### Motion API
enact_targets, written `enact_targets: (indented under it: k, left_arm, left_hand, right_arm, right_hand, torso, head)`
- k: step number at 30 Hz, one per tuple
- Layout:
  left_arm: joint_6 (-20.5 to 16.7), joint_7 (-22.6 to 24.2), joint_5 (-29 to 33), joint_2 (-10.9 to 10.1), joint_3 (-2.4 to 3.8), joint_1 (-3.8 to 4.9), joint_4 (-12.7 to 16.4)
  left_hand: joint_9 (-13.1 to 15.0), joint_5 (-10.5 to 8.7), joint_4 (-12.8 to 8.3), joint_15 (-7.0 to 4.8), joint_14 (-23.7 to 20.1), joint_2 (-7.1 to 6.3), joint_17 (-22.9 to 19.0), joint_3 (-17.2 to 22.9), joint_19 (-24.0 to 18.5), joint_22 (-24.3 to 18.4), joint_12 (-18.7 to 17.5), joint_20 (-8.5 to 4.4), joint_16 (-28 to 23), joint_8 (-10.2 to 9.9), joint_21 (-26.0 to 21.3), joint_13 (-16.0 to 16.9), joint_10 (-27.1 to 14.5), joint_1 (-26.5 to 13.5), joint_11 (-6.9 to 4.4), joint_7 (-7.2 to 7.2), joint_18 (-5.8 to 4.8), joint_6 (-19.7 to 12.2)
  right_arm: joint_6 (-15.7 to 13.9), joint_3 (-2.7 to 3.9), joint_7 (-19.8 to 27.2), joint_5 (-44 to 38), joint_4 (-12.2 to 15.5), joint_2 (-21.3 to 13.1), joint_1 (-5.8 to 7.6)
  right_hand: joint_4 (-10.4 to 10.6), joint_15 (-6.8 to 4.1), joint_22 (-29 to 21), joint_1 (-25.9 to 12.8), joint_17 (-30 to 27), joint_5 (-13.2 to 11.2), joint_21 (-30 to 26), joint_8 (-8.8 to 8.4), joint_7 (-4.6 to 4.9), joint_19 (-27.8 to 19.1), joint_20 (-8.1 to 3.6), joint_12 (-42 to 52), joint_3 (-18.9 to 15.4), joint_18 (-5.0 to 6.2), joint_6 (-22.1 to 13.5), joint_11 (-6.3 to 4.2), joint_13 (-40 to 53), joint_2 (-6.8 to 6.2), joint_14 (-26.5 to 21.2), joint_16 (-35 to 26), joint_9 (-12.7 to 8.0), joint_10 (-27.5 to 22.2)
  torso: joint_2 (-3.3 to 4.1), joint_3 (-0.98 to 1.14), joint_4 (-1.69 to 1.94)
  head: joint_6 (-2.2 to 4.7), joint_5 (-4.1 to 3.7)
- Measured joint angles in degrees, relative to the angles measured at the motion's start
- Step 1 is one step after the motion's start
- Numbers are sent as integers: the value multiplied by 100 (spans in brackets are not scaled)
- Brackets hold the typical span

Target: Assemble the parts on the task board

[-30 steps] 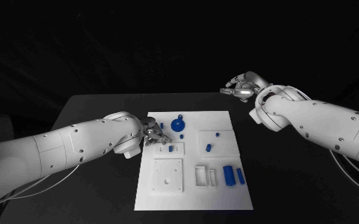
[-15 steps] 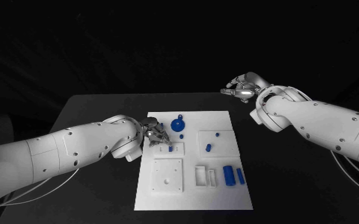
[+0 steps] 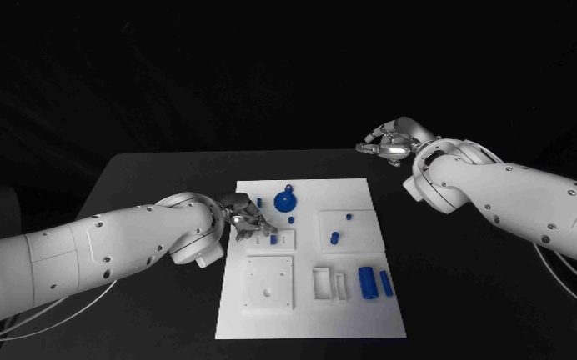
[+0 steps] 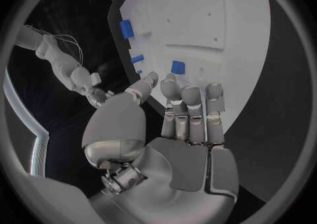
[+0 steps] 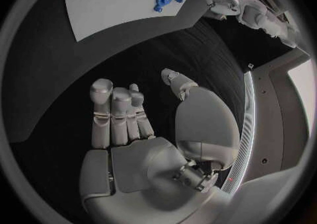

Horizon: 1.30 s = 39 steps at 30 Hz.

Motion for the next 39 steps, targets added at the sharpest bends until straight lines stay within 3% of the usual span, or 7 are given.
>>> enact_targets:
  k: [4, 9, 11, 14, 19, 39]
  left_arm:
    - [42, -25, -78, -80, -1, -5, 103]
    - [197, -131, -247, -100, -3, -5, 163]
    - [270, -185, -315, -99, -3, -5, 168]
    - [389, -290, -457, -87, -3, -6, 169]
    - [547, -444, -675, -23, -4, -6, 144]
    - [734, -768, -1075, 277, -4, -5, -28]
  left_hand:
    - [-44, 0, 431, -27, 32, -84, -6, -3, 0, 0, -39, 0, 0, -19, -29, -6, 20, -395, -20, -28, 2, 30]
    - [-53, 0, 641, -21, 40, -91, -5, 51, 0, 0, -39, 0, 0, -19, -29, -6, 41, -472, -41, -31, 4, 69]
    - [-53, 0, 642, -39, 60, -64, -6, 51, 0, 0, -39, 0, 0, -19, -29, -6, 69, -491, -61, -45, 6, 104]
    - [-75, 0, 624, -71, 111, 146, -5, 33, 55, 0, -39, -11, 0, -19, -29, -6, 122, -383, -82, -66, 13, 148]
    - [-123, 0, 425, -113, 173, 318, -5, -76, 87, 2, -63, -18, 0, -19, -29, -6, 206, -230, -107, -83, 14, 223]
    - [-226, 0, 420, -144, 264, 397, 15, -186, 228, 3, 0, -61, 40, -19, 4, 82, 295, -294, -112, -103, 15, 244]
  right_arm:
    - [1, 0, 0, 0, 4, -16, -18]
    - [2, -1, -1, 0, 14, -35, -42]
    - [3, -1, -2, 0, 18, -37, -46]
    - [4, -1, -2, 0, 21, -41, -50]
    - [4, -2, -2, 0, 22, -48, -53]
    - [6, -2, -3, 0, 15, -26, -57]
  right_hand:
    - [0, 0, 0, 0, 0, 0, 0, 0, -1, 0, 0, 0, 0, -1, 0, 0, 0, 0, 0, 0, 0, 0]
    - [0, 0, -1, 0, 0, 0, 0, 0, -2, 0, 0, -1, 0, 0, 0, 0, -5, 0, 0, 0, 0, 0]
    - [0, 0, -1, -11, 0, 0, 0, 0, -2, 0, 0, -1, 0, -1, 1, 0, -5, 11, 0, 0, 0, 0]
    - [0, 0, -1, -24, 0, 0, 0, 0, -4, 0, 0, -1, 0, 0, 2, 0, -5, 24, 0, 0, 0, 0]
    - [0, 0, -1, -24, 0, 0, 0, 0, -10, 0, 0, -2, 0, -1, 7, 0, -5, 24, 0, 0, 0, 0]
    - [16, 6, -3, -24, 1, 22, 0, 0, -15, -1, 1, -3, -16, 0, -8, 0, -10, 24, -6, 0, 0, 0]
  torso:
    - [1, 3, 0]
    - [1, 3, 1]
    - [2, 3, 2]
    - [3, 4, 1]
    - [6, 4, 1]
    - [9, 6, -3]
  head:
    - [1, -8]
    - [2, -11]
    - [-2, -10]
    - [-10, -9]
    - [-20, -8]
    - [-49, -4]
